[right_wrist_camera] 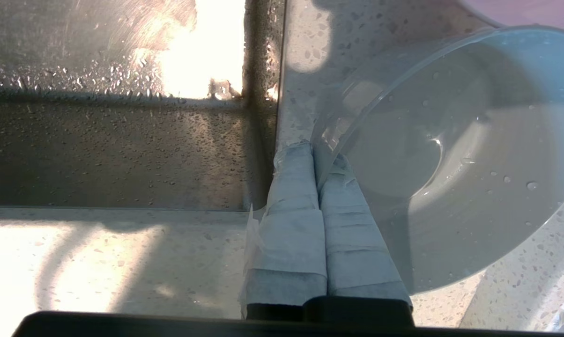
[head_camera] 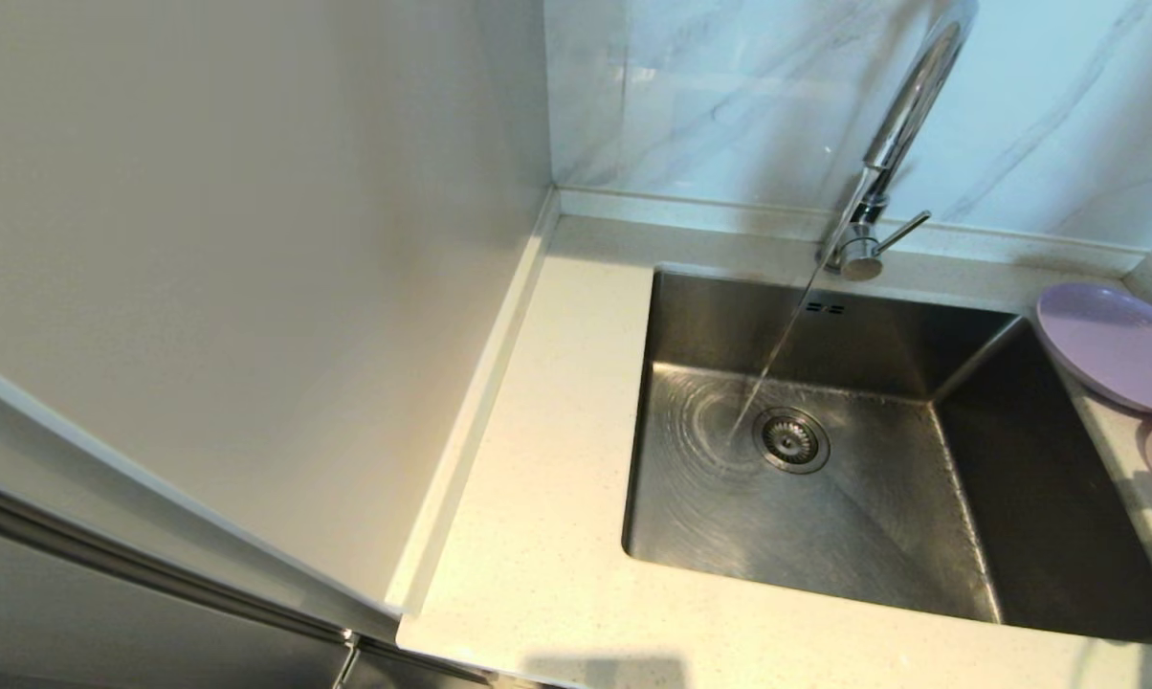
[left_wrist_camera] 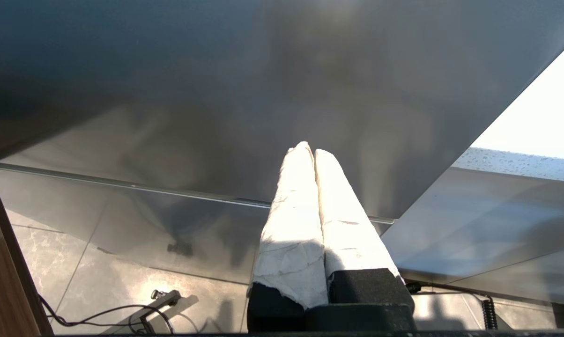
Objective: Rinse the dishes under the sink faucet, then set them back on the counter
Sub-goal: Place the bowl on the table, then turn off the faucet
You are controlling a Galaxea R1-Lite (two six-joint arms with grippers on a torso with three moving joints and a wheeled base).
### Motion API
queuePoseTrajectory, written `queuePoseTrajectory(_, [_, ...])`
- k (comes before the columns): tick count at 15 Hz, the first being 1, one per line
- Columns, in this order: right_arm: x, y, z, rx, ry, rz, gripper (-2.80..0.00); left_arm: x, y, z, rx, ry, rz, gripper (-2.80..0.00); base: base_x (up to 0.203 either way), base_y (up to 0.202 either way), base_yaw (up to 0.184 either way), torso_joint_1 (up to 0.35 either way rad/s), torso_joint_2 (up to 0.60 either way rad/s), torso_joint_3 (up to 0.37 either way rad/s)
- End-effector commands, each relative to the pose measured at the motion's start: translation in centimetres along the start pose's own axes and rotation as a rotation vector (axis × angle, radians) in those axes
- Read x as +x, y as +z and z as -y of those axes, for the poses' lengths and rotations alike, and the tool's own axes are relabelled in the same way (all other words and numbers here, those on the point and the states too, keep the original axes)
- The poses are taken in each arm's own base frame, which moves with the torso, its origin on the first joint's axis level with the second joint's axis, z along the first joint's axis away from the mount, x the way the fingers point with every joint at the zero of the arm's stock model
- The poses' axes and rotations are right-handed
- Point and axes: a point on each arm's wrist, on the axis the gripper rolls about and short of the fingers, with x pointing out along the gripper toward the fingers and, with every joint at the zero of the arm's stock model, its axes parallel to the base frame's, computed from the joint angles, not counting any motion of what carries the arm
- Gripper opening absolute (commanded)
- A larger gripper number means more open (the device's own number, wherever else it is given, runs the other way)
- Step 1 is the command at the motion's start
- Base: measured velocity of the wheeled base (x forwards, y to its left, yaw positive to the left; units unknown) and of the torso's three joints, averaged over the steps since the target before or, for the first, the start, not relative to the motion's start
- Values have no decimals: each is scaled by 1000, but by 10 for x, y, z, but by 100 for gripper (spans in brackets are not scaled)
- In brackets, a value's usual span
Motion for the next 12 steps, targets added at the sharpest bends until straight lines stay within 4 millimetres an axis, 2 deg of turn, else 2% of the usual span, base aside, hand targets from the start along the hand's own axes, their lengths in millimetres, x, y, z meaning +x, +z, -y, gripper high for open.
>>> queuePoseTrajectory(1, [1,0,2,3,1,-4,-280,0,0,0,0,1,0,-280,0,0,0,0,0,0])
queuePoseTrajectory(3, [0,0,3,5,-7,4,-280,0,0,0,0,1,0,-280,0,0,0,0,0,0])
queuePoseTrajectory(4, [1,0,4,2,-12,13,0,0,0,0,0,1,0,-280,0,0,0,0,0,0])
queuePoseTrajectory(12, [-2,0,7,11,-30,33,0,0,0,0,0,1,0,-280,0,0,0,0,0,0])
